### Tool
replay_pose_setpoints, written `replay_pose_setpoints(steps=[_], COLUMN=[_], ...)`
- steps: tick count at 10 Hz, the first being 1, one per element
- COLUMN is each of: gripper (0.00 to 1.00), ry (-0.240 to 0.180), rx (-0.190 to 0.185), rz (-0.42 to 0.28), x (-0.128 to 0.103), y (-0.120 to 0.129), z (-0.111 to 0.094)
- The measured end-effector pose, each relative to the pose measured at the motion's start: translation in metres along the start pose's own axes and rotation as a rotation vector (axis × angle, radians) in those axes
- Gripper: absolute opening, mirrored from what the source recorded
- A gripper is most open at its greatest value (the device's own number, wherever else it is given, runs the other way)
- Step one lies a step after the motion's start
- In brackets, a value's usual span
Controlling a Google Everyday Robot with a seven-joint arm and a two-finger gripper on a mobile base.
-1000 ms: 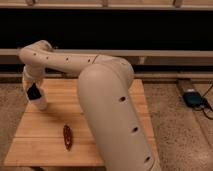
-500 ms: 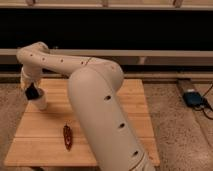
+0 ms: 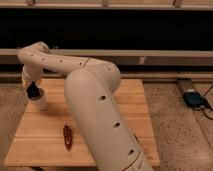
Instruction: Place the eraser in the ceramic cup
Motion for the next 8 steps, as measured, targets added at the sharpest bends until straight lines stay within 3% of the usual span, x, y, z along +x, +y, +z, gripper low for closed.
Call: replay_pose_setpoints(steps=[2,3,8], gripper=[0.77,0.8,0.8], ry=[-0.006,-0.01,-0.031], rx=[0.012,0.017,0.034], rz=[0.003,0.002,0.007], x=[-0.0016,-0.0025,-0.0028], y=[-0.0009,0.0001,-0.0035], z=[0.0039,0.0055,0.0063])
